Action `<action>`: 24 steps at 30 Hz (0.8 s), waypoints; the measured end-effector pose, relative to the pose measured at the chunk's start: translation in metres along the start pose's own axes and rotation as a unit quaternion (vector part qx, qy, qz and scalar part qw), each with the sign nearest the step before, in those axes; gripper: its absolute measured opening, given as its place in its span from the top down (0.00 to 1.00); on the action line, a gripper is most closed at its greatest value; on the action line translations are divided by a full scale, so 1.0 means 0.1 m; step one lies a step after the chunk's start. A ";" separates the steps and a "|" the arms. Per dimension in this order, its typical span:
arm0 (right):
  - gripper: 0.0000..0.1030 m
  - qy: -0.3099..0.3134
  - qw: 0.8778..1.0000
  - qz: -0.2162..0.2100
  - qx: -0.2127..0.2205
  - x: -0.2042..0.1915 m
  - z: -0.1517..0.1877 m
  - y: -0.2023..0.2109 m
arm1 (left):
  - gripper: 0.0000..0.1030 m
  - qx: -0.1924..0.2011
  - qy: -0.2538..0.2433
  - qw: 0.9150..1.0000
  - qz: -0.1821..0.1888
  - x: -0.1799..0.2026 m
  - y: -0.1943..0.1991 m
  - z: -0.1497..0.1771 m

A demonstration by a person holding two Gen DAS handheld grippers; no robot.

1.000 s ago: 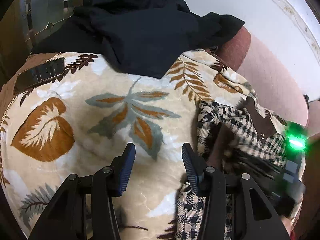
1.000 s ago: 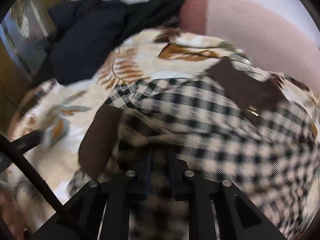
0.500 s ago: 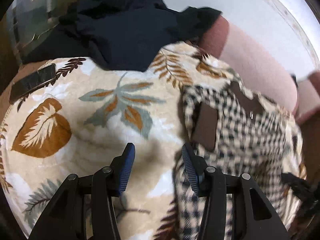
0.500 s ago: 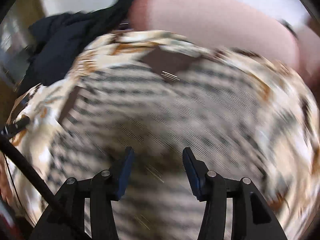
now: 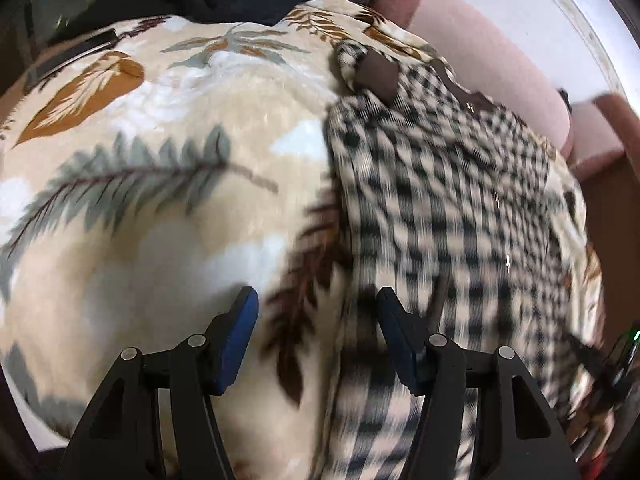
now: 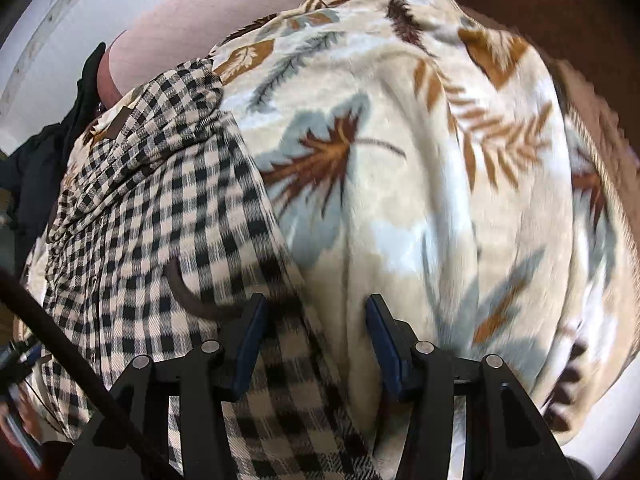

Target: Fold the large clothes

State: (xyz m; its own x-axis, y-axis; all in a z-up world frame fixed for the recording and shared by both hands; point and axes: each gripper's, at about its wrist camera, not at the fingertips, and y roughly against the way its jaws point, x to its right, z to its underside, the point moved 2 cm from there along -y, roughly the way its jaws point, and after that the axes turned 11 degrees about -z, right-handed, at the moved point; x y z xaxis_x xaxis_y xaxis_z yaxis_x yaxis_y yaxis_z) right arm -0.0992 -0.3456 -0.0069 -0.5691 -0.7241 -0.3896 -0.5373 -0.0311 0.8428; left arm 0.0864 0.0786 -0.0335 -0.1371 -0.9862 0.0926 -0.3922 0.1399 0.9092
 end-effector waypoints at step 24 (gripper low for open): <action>0.49 -0.161 0.933 -0.320 -0.015 0.37 0.54 0.05 | 0.49 0.013 0.047 0.979 0.199 -0.04 0.26 1.01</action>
State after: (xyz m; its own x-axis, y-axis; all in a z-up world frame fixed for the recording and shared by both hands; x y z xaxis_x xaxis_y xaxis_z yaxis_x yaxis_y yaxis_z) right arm -0.1565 -0.3352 -0.0374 -0.2978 -0.3056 -0.9044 -0.8167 -0.4089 0.4072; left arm -0.0149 0.0949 -0.0514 -0.2000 -0.8572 0.4745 -0.3479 0.5149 0.7835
